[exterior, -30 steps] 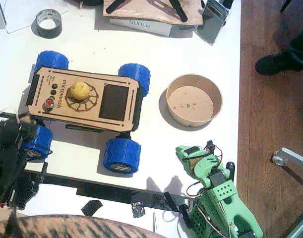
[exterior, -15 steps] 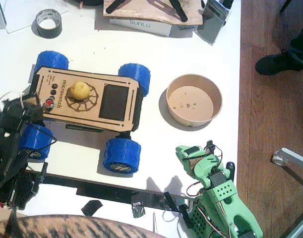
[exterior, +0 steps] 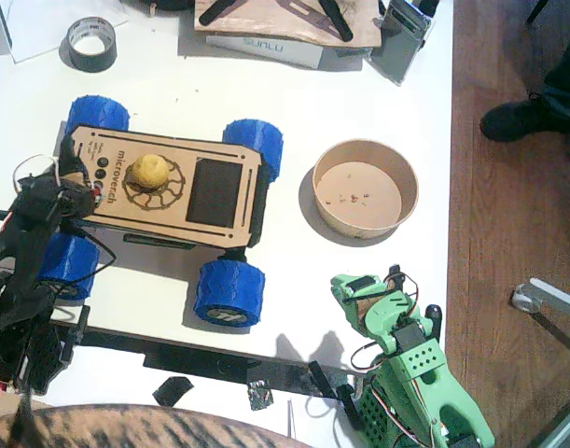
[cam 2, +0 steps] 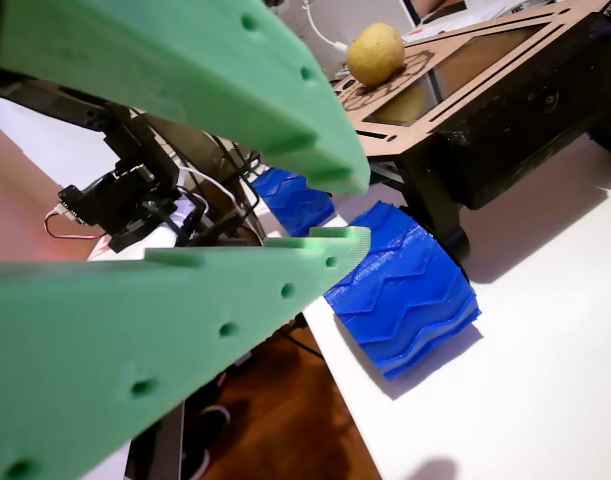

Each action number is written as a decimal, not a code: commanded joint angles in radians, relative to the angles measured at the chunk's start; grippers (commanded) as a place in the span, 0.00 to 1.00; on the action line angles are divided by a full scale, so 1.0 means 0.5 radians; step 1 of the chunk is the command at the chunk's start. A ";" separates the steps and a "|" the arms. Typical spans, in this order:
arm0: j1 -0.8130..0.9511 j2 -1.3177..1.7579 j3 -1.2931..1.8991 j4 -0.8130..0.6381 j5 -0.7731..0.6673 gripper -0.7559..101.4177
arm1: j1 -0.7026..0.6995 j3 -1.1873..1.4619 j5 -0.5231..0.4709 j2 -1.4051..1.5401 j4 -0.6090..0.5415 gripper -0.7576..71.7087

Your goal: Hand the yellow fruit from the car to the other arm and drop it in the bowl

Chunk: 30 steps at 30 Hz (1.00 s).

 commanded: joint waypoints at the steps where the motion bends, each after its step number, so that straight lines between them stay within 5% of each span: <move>1: 0.055 -0.064 -0.117 -0.126 0.015 0.59 | -0.015 -0.046 0.012 0.012 0.012 0.01; 30: 0.209 -1.132 -1.028 -0.095 0.160 0.61 | -0.021 -0.064 0.012 0.012 0.034 0.01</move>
